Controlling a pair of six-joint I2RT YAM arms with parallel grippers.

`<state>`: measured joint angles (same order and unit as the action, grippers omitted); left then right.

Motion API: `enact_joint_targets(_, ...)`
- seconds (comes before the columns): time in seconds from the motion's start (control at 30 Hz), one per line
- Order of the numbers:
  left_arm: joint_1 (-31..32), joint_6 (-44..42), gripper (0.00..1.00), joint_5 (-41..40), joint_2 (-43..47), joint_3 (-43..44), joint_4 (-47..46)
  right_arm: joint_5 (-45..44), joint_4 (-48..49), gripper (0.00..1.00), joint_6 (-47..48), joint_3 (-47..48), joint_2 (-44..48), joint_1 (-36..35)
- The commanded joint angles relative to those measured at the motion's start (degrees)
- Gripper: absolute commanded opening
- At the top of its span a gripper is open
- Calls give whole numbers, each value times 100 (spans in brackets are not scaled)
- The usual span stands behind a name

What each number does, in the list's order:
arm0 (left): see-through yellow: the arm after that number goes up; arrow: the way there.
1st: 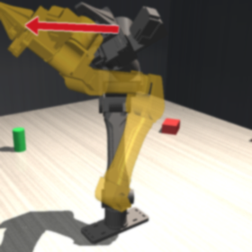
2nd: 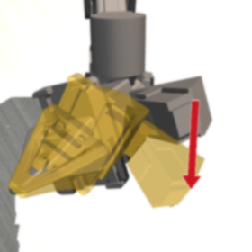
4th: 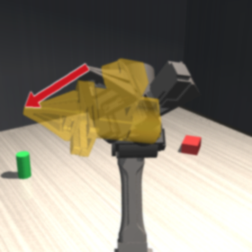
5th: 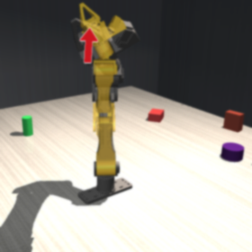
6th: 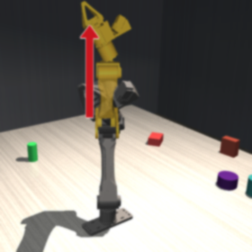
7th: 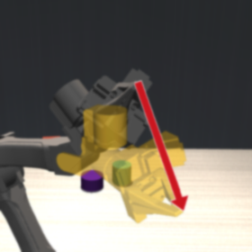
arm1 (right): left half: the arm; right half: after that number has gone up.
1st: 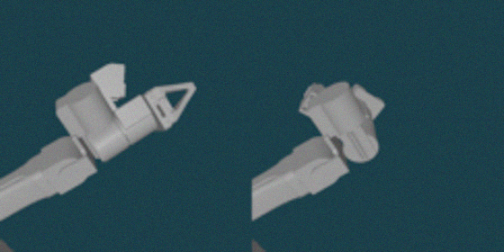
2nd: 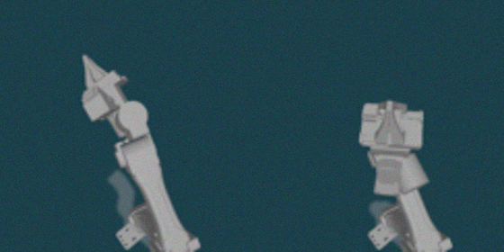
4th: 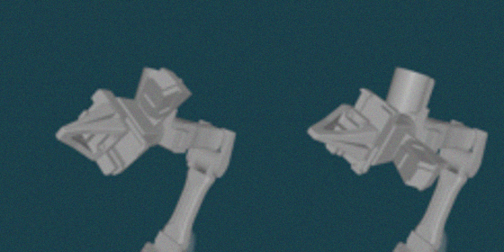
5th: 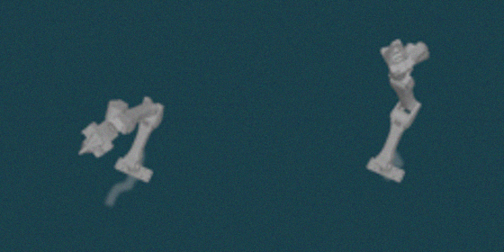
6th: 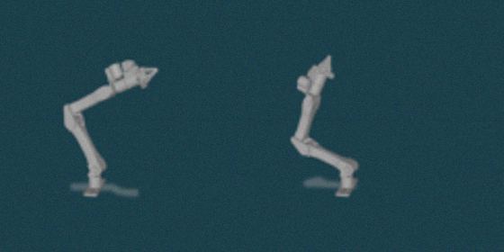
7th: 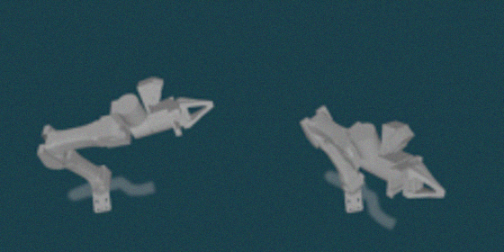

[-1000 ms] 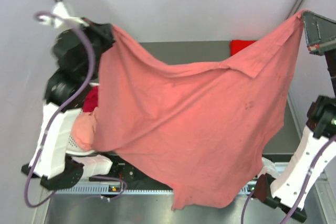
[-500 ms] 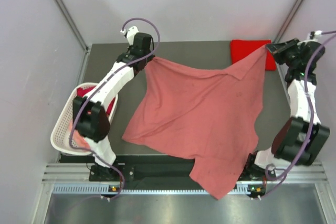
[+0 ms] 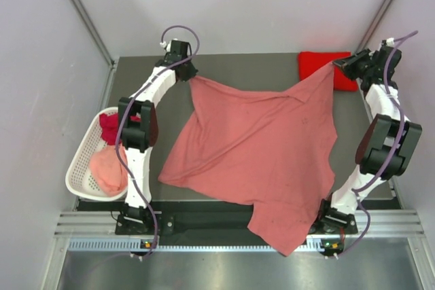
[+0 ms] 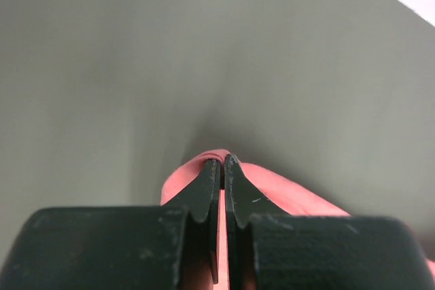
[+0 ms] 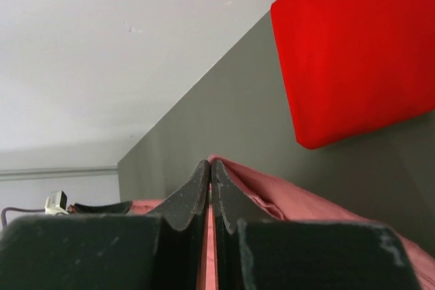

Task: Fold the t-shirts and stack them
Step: Flatten the tshirt out

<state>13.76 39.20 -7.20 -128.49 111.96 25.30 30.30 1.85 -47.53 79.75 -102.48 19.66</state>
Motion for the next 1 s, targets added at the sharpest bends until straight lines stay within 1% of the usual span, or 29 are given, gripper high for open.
enact_joint_targets(0.0, -233, -53, 0, 884, -27, 623, 96, -130, -541, 0, 200, 524, 157, -94)
enact_joint_targets(0.07, -312, -175, 0, 1184, -202, 844, 281, -235, -1034, 0, 226, 673, 236, -103)
enact_joint_targets(0.1, -321, -246, 0, 1360, -264, 984, 613, -279, -1290, 0, 226, 709, 367, -120)
enact_joint_targets(0.13, -321, -316, 0, 1457, -317, 1220, 747, -314, -1745, 0, 235, 700, 447, -129)
enact_joint_targets(0.23, -321, -545, 0, 1913, -370, 1346, 1055, -595, -2188, 0, 305, 534, 939, -86)
enact_joint_targets(0.27, -321, -597, 0, 1924, -248, 1302, 1065, -665, -2232, 0, 314, 411, 1062, -68)
enact_joint_targets(0.3, -321, -615, 0, 1837, -117, 1215, 1056, -718, -2285, 0, 314, 402, 1211, -41)
enact_joint_targets(0.33, -321, -624, 0, 1471, 41, 892, 1004, -702, -2355, 0, 332, 436, 1239, 11)
enact_joint_targets(0.37, -330, -537, 0, 1198, 452, 671, 847, -693, -2504, 0, 349, 576, 1265, 12)
enact_joint_targets(0.4, -347, -458, 0, 1012, 665, 234, 732, -693, -2548, 0, 402, 656, 1326, 12)
enact_joint_targets(0.47, -452, -239, 0, 774, 1243, -147, 425, -684, -2602, 0, 455, 848, 1379, 12)
enact_joint_targets(0.5, -488, -177, 0, 764, 1386, -261, 423, -727, -2697, 0, 498, 919, 1440, 12)
enact_joint_targets(0.53, -514, -141, 0, 520, 1527, -350, 423, -754, -2777, 0, 516, 1007, 1458, 20)
enact_joint_targets(0.63, -602, -150, 0, 316, 1932, -289, 432, -772, -2830, 0, 412, 1262, 1651, 20)
enact_joint_targets(0.77, -760, -167, 0, 360, 2433, 79, 528, -912, -2900, 0, 227, 1745, 2117, 20)
enact_joint_targets(0.83, -822, -97, 0, 342, 2626, 229, 634, -1079, -2927, 0, 78, 1886, 2520, 29)
enact_joint_targets(0.97, -875, 88, 0, 368, 3389, 89, 547, -1413, -2936, 0, -265, 2062, 3294, 20)
